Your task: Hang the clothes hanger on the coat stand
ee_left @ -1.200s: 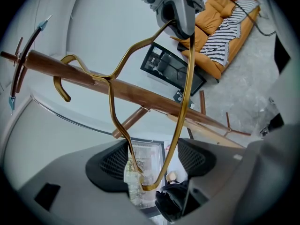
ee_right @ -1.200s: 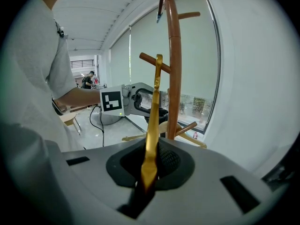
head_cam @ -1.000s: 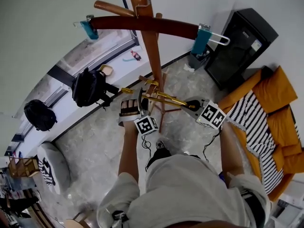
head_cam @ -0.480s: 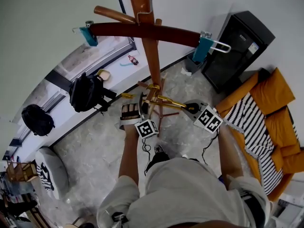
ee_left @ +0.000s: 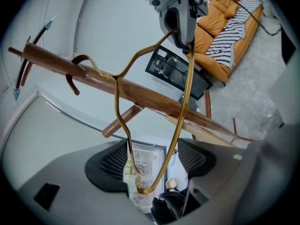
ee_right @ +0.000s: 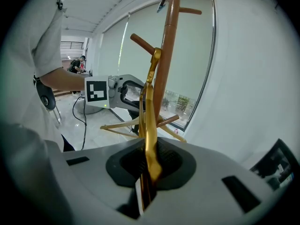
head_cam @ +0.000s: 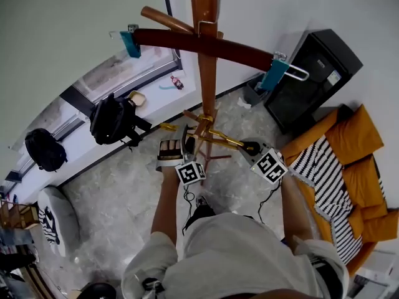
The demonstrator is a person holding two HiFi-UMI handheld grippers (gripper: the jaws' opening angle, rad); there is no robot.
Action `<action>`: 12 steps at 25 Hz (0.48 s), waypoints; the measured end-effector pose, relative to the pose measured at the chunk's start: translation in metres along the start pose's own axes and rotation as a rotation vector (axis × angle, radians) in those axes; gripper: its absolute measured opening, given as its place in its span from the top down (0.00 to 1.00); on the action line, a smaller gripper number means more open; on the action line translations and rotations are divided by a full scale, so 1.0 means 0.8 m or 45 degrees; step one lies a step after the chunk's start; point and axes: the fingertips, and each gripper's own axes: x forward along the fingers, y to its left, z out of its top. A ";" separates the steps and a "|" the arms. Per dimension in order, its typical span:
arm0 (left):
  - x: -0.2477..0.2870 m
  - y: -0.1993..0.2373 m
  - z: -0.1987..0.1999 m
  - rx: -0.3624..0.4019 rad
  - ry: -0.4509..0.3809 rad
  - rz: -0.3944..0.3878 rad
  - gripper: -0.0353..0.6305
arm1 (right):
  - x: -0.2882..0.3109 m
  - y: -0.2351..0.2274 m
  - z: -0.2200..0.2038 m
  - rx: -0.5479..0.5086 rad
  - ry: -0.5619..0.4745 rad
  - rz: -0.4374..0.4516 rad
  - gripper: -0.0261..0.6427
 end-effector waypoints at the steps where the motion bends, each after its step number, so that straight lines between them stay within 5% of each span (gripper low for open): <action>1: -0.002 0.000 0.001 -0.034 -0.015 0.000 0.44 | 0.000 0.000 0.000 0.003 -0.007 -0.007 0.94; 5: -0.008 0.002 -0.002 -0.200 -0.031 -0.006 0.44 | 0.000 -0.007 0.003 0.018 -0.043 -0.053 0.92; 8: -0.018 0.001 -0.001 -0.240 -0.029 -0.003 0.44 | -0.004 -0.012 0.004 0.036 -0.072 -0.089 0.76; 12: -0.033 0.001 0.001 -0.322 -0.026 0.003 0.44 | -0.014 -0.015 0.007 0.052 -0.114 -0.118 0.70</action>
